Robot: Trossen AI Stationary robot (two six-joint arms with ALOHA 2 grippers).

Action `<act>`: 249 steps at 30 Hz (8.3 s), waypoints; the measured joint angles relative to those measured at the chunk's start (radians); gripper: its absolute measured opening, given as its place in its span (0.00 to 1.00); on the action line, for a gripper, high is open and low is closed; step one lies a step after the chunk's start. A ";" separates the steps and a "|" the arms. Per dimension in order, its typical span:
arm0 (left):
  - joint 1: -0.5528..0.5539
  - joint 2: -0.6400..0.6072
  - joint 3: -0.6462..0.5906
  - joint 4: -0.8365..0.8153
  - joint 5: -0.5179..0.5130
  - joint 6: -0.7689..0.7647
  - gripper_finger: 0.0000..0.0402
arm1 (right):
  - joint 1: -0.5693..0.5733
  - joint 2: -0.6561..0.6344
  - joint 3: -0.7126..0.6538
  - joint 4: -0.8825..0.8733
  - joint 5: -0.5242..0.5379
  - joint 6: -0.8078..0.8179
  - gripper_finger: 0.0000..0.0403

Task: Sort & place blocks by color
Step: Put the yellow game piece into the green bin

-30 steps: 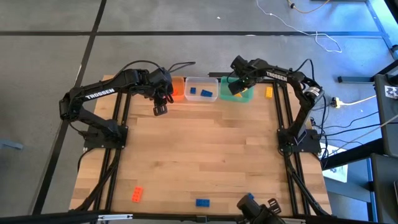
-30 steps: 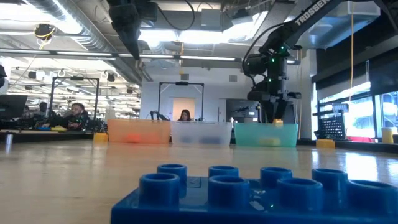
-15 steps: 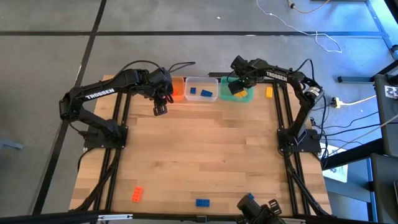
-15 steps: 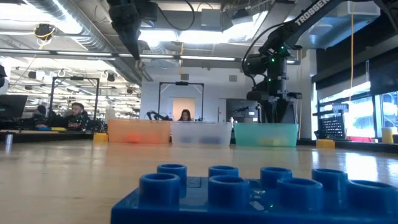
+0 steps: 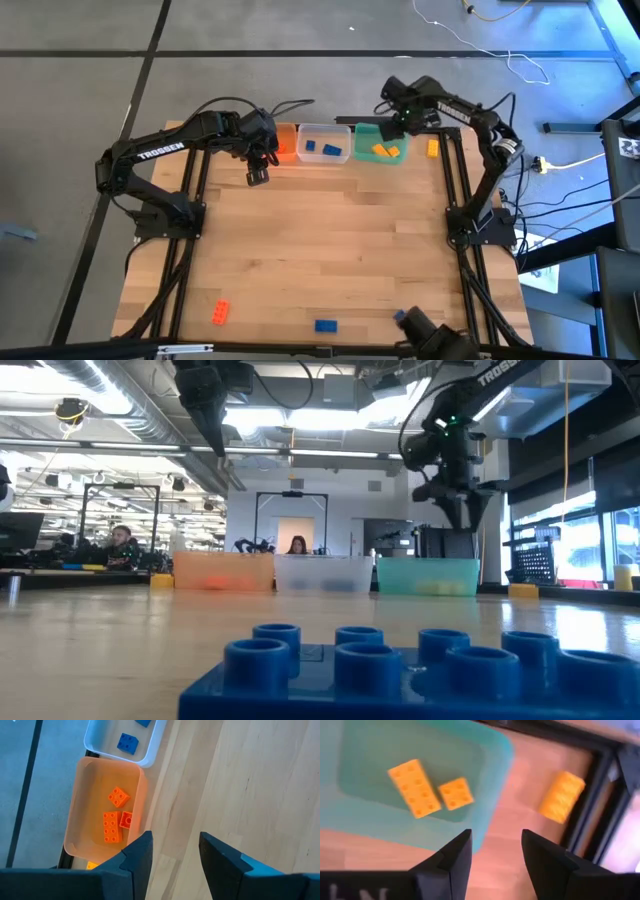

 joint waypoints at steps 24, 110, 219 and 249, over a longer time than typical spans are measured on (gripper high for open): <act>0.000 0.000 0.000 0.001 0.000 0.000 0.38 | -0.223 0.001 -0.200 0.113 0.034 0.261 0.43; 0.104 0.000 -0.001 0.004 0.053 0.050 0.38 | -0.067 0.069 -0.418 -0.007 0.084 0.572 0.43; 0.105 0.000 0.000 0.004 0.053 -0.015 0.38 | 0.177 -0.133 -0.599 0.183 -0.049 0.260 0.43; 0.104 0.000 0.000 0.004 0.083 -0.043 0.38 | 0.145 -0.133 -0.626 0.200 -0.045 0.195 0.43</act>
